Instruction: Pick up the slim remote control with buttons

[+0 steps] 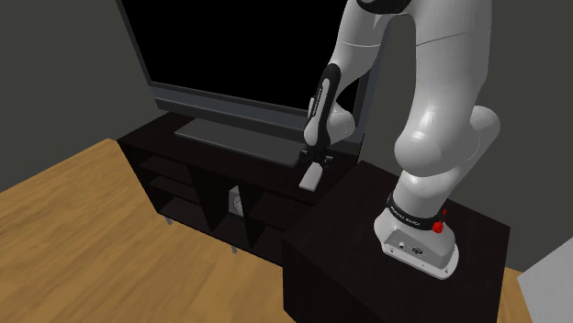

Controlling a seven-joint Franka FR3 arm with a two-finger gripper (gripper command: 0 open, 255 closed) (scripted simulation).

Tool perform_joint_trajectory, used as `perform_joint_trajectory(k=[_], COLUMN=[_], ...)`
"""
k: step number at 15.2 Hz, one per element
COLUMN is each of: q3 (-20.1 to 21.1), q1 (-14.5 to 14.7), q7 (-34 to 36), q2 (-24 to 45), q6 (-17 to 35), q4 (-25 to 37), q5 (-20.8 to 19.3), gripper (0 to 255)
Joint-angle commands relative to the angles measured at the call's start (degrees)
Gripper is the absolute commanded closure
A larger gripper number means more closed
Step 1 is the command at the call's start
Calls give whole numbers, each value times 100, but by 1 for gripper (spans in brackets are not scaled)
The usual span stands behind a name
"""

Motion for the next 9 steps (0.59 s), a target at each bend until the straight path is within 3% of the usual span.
perform_joint_trajectory(k=[1,6,9], q3=[-1,1,51], q1=[1,5,-40], q7=[1,5,-14], q2=[2,10,-318], q6=[2,-2,-234], q4=[0,14,-82], q5=[0,2,23], gripper=[255,255,255])
